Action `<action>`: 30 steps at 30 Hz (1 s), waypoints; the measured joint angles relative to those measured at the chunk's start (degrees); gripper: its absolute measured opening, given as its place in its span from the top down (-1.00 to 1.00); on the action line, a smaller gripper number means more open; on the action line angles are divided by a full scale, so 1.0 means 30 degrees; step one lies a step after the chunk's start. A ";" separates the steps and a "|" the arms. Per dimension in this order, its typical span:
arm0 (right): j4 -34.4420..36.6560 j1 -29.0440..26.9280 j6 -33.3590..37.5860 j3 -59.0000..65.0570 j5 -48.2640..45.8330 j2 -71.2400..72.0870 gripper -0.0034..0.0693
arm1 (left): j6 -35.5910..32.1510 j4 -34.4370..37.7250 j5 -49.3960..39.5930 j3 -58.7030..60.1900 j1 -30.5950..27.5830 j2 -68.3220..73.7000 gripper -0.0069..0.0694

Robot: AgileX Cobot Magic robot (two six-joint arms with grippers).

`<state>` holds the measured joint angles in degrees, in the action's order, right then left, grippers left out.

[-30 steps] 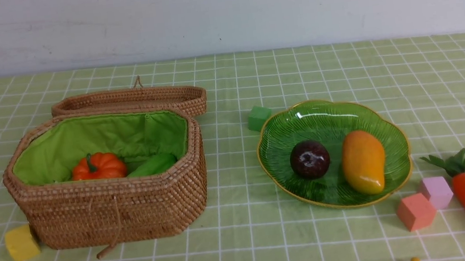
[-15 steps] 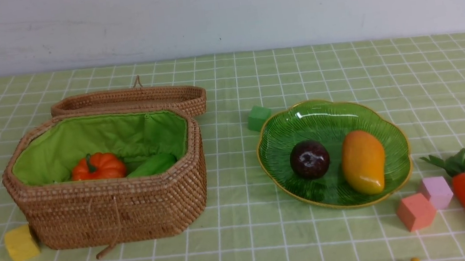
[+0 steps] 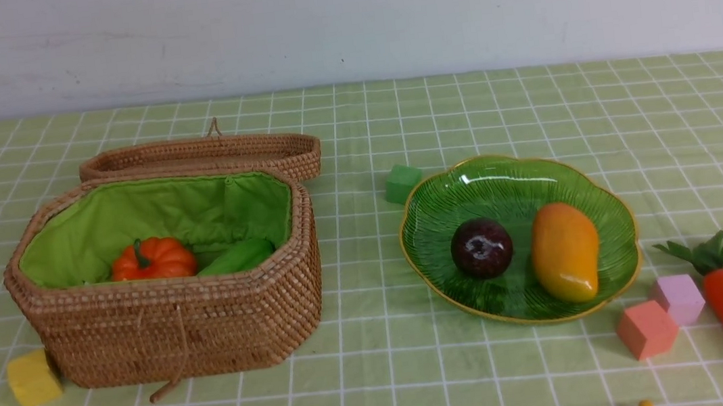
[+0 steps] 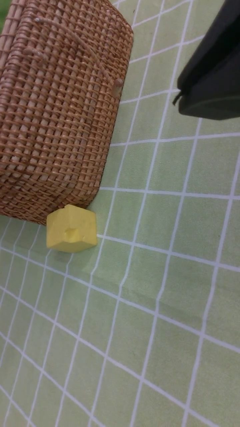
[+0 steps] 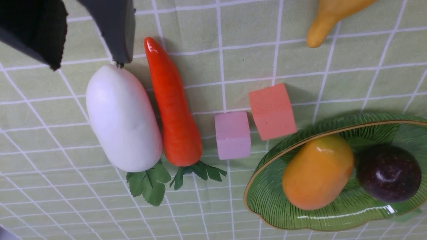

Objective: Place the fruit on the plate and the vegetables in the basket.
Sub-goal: Use the right arm to grab a banana and put it into the right plate

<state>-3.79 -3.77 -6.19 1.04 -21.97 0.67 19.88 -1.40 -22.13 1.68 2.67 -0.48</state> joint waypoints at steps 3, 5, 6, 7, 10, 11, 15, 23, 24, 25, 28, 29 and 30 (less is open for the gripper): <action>0.0000 0.0000 0.0000 0.0000 0.0000 0.0000 0.25 | 0.0000 0.0000 0.0000 0.0000 -0.0008 0.0000 0.79; 0.0000 0.0000 0.0000 0.0000 0.0000 0.0000 0.25 | -0.0017 0.0000 0.0000 0.0000 -0.0008 0.0000 0.78; 0.0000 0.0000 0.0000 0.0000 0.0000 0.0000 0.25 | -0.0007 0.0000 0.0000 0.0000 -0.0008 0.0000 0.78; 0.0000 0.0000 0.0000 0.0000 0.0000 0.0000 0.25 | -0.0022 0.0000 0.0000 0.0000 -0.0008 0.0000 0.77; 0.0000 0.0000 0.0000 0.0000 0.0000 0.0000 0.25 | -0.0044 0.0000 0.0000 0.0000 -0.0008 0.0000 0.77; 0.0000 0.0000 0.0000 0.0000 0.0000 0.0000 0.25 | -0.0044 0.0000 0.0000 0.0000 -0.0008 0.0000 0.77; 0.0000 0.0000 0.0000 0.0000 0.0000 0.0000 0.25 | -0.0044 0.0000 0.0000 0.0000 -0.0008 0.0000 0.76; 0.0000 0.0000 0.0000 0.0000 0.0042 0.0000 0.25 | -0.0044 0.0000 0.0000 0.0000 -0.0008 0.0000 0.74; 0.0099 0.0000 0.0000 0.0046 0.0424 0.0000 0.25 | -0.0044 0.0000 0.0000 0.0000 -0.0008 0.0000 0.74; 0.0151 0.0000 0.0000 0.0072 0.0596 0.0000 0.25 | -0.0044 0.0000 0.0000 0.0000 -0.0008 0.0000 0.74; 0.0680 0.0000 0.0000 0.0193 0.3330 0.0000 0.25 | -0.0044 0.0000 -0.0008 0.0000 -0.0008 0.0000 0.74; 0.0738 0.0000 0.0000 0.0193 0.3735 0.0000 0.25 | -0.0044 0.0000 -0.0008 0.0000 -0.0008 0.0000 0.74; 0.1146 0.0000 0.0000 0.0193 0.5281 0.0000 0.25 | -0.0051 0.0000 -0.0008 0.0000 -0.0008 0.0000 0.74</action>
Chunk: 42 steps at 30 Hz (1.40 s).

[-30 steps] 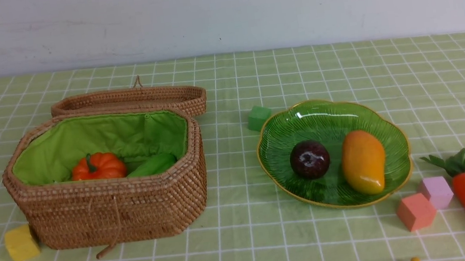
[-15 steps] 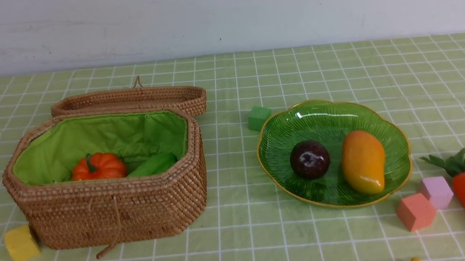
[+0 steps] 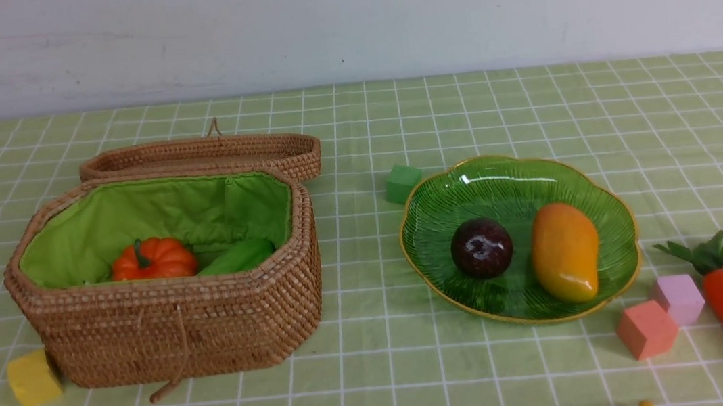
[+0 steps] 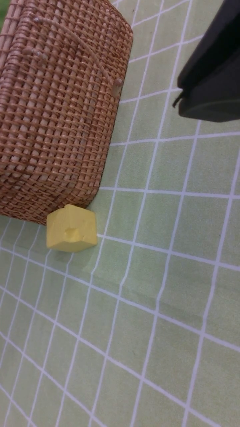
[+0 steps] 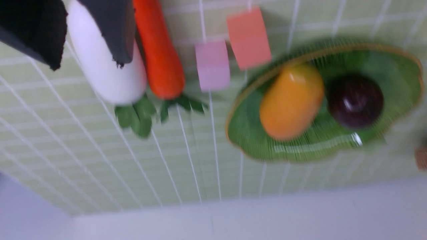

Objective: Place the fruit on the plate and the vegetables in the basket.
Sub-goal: Use the right arm to grab a banana and put it into the right plate

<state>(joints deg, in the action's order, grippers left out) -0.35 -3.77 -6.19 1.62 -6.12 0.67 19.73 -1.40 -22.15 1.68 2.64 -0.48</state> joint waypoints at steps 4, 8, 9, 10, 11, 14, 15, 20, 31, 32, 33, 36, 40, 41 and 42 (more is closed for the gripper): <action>0.0376 0.0000 0.0014 0.0000 0.2705 0.0000 0.25 | 0.0000 0.0000 0.0000 0.0000 0.0000 0.0000 0.74; 0.0495 0.0000 0.0014 0.0000 0.5897 0.0000 0.25 | 0.0000 0.0000 0.0000 0.0000 0.0000 0.0000 0.73; 0.0726 0.0000 -0.0149 0.0000 0.6848 0.0000 0.25 | 0.0000 0.0000 0.0000 0.0000 0.0000 0.0000 0.73; 0.1038 0.0000 -0.0543 0.0000 0.7822 0.0000 0.25 | 0.0000 0.0000 0.0000 0.0000 0.0000 0.0000 0.73; 0.1478 0.0000 -0.0970 -0.0036 0.8682 0.0000 0.25 | 0.0000 0.0000 0.0000 0.0000 0.0000 0.0000 0.72; 0.2847 0.0000 -0.2257 -0.0951 0.9429 0.0000 0.25 | 0.0000 0.0000 0.0000 0.0000 0.0000 0.0000 0.72; 0.3231 0.0000 -0.2459 -0.1619 0.9429 0.0000 0.25 | 0.0000 0.0000 0.0000 0.0000 0.0000 0.0000 0.72; 0.3757 0.0000 -0.2795 -0.6812 0.6033 -0.1478 0.25 | 0.0000 0.0000 0.0000 0.0000 0.0000 0.0000 0.71; 0.0237 0.0000 -0.2749 -1.4623 -0.7047 -1.0493 0.25 | 0.0000 0.0000 0.0000 0.0000 0.0000 0.0000 0.69; -0.0241 0.0000 -0.2649 -1.4623 -0.7394 -1.1179 0.25 | 0.0000 0.0000 0.0000 0.0000 0.0000 0.0000 0.69; -0.0334 0.0000 -0.2647 -1.4623 -0.7587 -1.1567 0.25 | 0.0000 0.0000 0.0000 0.0000 0.0000 0.0000 0.69; 0.0117 0.0000 -0.2626 -1.4520 -0.8382 -1.3243 0.25 | 0.0000 0.0000 -0.0016 0.0000 0.0000 0.0000 0.69; 0.2715 0.0838 0.0382 -1.4432 -1.0482 -1.5707 0.25 | 0.0000 0.0000 -0.0016 0.0000 0.0000 0.0000 0.69; 0.3359 0.1292 0.2065 -1.4432 -1.0997 -1.6355 0.25 | 0.0000 0.0000 -0.0016 0.0000 0.0000 0.0000 0.69; 0.3934 0.1727 0.3471 -1.4432 -1.1530 -1.6885 0.25 | 0.0000 0.0000 -0.0016 0.0000 0.0000 0.0000 0.69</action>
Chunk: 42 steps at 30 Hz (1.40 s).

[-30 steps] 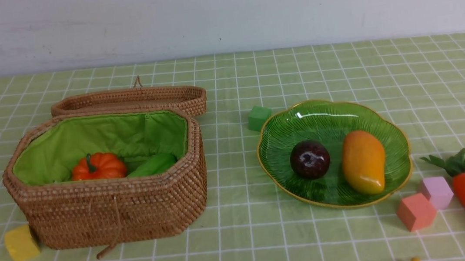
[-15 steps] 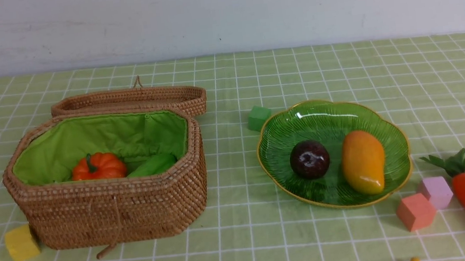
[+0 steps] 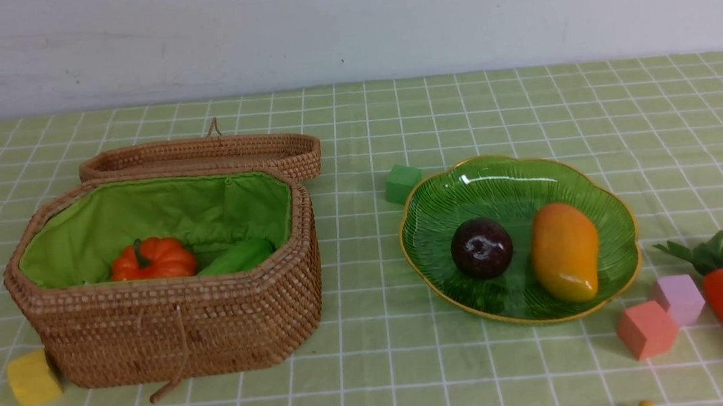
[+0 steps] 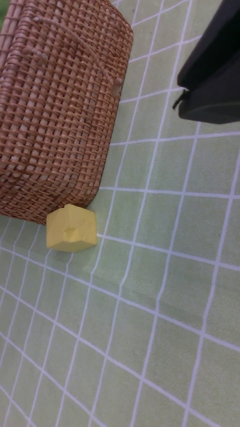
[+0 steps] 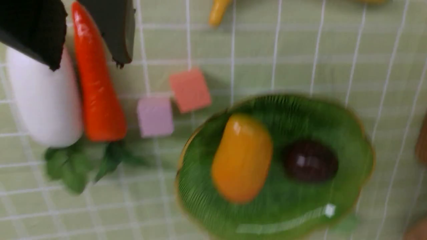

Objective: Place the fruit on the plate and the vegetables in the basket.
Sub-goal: Use the right arm to grab a banana and put it into the right plate

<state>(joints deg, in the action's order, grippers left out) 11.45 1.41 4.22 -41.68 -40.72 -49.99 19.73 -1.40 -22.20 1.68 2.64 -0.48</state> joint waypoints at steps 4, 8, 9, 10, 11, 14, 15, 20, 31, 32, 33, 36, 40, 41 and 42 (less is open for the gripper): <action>0.3102 0.2652 0.6199 -0.0495 -0.1647 -0.2542 0.25 | 0.0000 0.0000 0.0000 0.0000 0.0000 0.0000 0.69; 0.5090 0.5010 0.9794 -0.1517 -0.2640 -0.4670 0.24 | 0.0000 0.0000 0.0000 0.0000 0.0000 0.0000 0.69; 0.5298 0.6054 1.0909 -0.1974 -0.2947 -0.5664 0.22 | 0.0000 0.0000 0.0000 0.0000 0.0000 0.0000 0.69; 0.5181 0.6657 1.1446 -0.2203 -0.3083 -0.6250 0.20 | 0.0000 0.0000 0.0000 0.0000 0.0000 0.0000 0.69; 0.4917 0.7127 1.1898 -0.2362 -0.3186 -0.6810 0.17 | 0.0000 0.0000 0.0000 0.0000 0.0000 0.0000 0.69; 0.3094 0.8856 1.2687 -0.2712 -0.3397 -0.8296 0.06 | 0.0000 0.0000 0.0000 0.0000 0.0000 0.0000 0.69; 0.2460 0.9197 1.2730 -0.2758 -0.3378 -0.8694 0.01 | 0.0000 0.0000 0.0000 0.0000 0.0000 0.0000 0.69; -0.1074 1.1563 1.2916 -0.2791 -0.2640 -1.0871 -0.36 | 0.0000 0.0000 0.0000 0.0000 0.0000 0.0000 0.68; -0.0075 1.3348 1.4236 -0.2884 -0.0452 -1.4742 -0.55 | 0.0000 0.0000 0.0000 0.0000 0.0000 0.0000 0.66; 0.0278 1.3407 1.4347 -0.2884 -0.0397 -1.5063 -0.50 | 0.0000 0.0000 0.0000 0.0000 0.0000 0.0000 0.66; 0.0688 1.3462 1.4428 -0.2884 -0.0315 -1.5339 -0.40 | 0.0000 0.0000 0.0000 0.0000 0.0000 0.0000 0.65; 0.1551 1.3484 1.4546 -0.2985 -0.0187 -1.5684 0.06 | 0.0000 0.0000 0.0000 0.0000 0.0000 0.0000 0.64; 0.3137 1.3484 1.3780 -0.4008 -0.0459 -1.5587 0.04 | 0.0000 0.0000 0.0000 0.0000 0.0000 0.0000 0.63; 0.3137 1.3484 1.3625 -0.4008 -0.0456 -1.5555 0.04 | 0.0000 0.0000 0.0000 0.0000 0.0000 0.0000 0.63; 0.3919 1.3414 1.2123 -0.4940 -0.0469 -1.5458 0.04 | 0.0000 0.0000 0.0000 0.0000 0.0000 0.0000 0.62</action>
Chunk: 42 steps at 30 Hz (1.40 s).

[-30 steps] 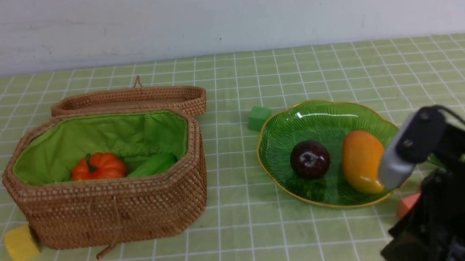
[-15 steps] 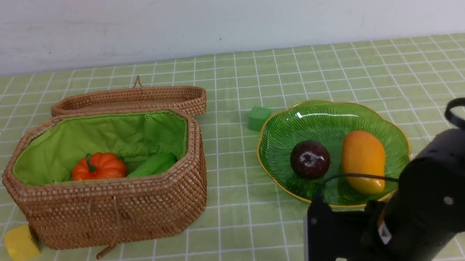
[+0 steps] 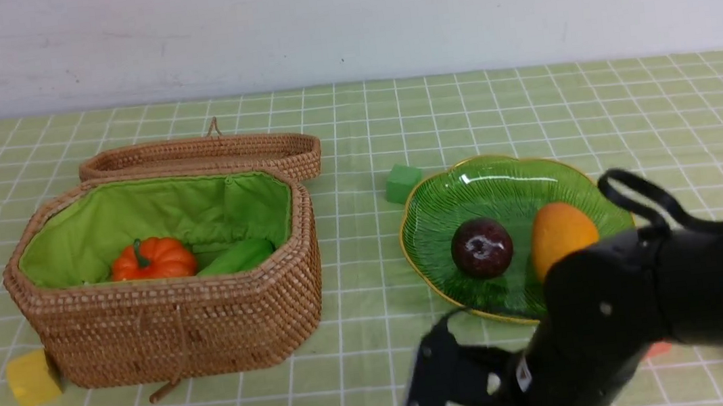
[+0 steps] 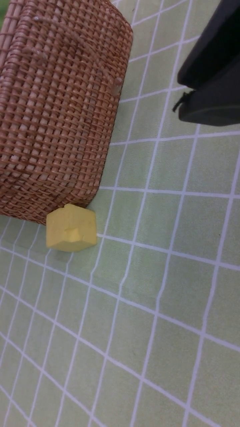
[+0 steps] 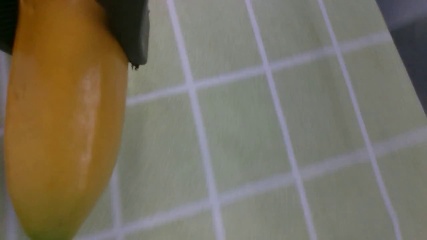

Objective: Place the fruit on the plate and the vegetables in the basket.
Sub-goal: Use the right arm to grab a banana and put it into the right plate

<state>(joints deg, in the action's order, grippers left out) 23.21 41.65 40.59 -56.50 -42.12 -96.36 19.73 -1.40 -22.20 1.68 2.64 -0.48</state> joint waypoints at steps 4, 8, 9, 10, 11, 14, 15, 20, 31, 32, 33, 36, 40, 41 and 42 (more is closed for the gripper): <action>0.1404 -0.1070 -0.7245 -0.3097 0.0320 0.0100 0.04 | 0.0000 0.0000 0.0000 0.0000 0.0000 0.0000 0.61; 0.1404 -0.2796 -1.3293 -0.5018 0.2175 -0.0142 0.04 | 0.0000 0.0000 0.0000 0.0000 0.0000 0.0000 0.60; 0.1384 -0.3643 -1.5097 -0.5488 0.3193 -0.0347 0.04 | 0.0000 0.0000 0.0000 0.0000 0.0000 0.0000 0.60; 0.1384 -0.4206 -1.6458 -0.5774 0.4144 -0.0549 0.04 | 0.0000 0.0000 0.0000 0.0000 0.0000 0.0000 0.60; 0.1403 -0.4800 -1.7938 -0.5967 0.5359 -0.0824 0.04 | 0.0000 0.0000 0.0000 0.0000 0.0000 0.0000 0.59; 0.1626 -0.5694 -2.0806 -0.6037 0.7849 -0.1693 0.04 | 0.0000 0.0000 0.0000 0.0000 0.0000 0.0000 0.58; 0.1796 -0.5819 -2.1551 -0.6037 0.8544 -0.2084 0.04 | 0.0000 0.0000 0.0000 0.0000 0.0000 0.0000 0.58; 0.2102 -0.5820 -2.2754 -0.6037 1.0490 -0.3786 0.04 | 0.0000 0.0000 0.0000 0.0000 0.0000 0.0000 0.58; 0.1957 -0.5820 -2.0748 -0.6043 1.2858 -0.5190 0.04 | 0.0000 0.0000 0.0000 0.0000 0.0000 0.0000 0.55; 0.1957 -0.5820 -2.0721 -0.6043 1.2885 -0.5190 0.04 | 0.0000 0.0000 0.0000 0.0000 0.0000 0.0000 0.55; 0.1957 -0.5820 -2.0700 -0.6043 1.2909 -0.5164 0.04 | 0.0000 0.0000 0.0000 0.0000 0.0000 0.0000 0.55; 0.1909 -0.5820 -2.0587 -0.6043 1.2956 -0.5045 -0.02 | 0.0000 0.0000 0.0000 0.0000 0.0000 0.0000 0.55; 0.1142 -0.5820 -2.0579 -0.6043 1.3006 -0.4752 -0.36 | 0.0000 0.0000 0.0000 0.0000 0.0000 0.0000 0.53; 0.0857 -0.5820 -2.0579 -0.6043 1.3006 -0.4652 -0.45 | 0.0000 0.0000 0.0000 0.0000 0.0000 0.0000 0.52; 0.0501 -0.5820 -2.0579 -0.6043 1.3006 -0.4460 -0.60 | 0.0000 0.0000 0.0000 0.0000 0.0000 0.0000 0.52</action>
<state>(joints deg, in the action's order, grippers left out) 24.71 24.19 -21.15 -74.63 -3.10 -109.74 19.73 -1.40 -22.20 1.68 2.64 -0.48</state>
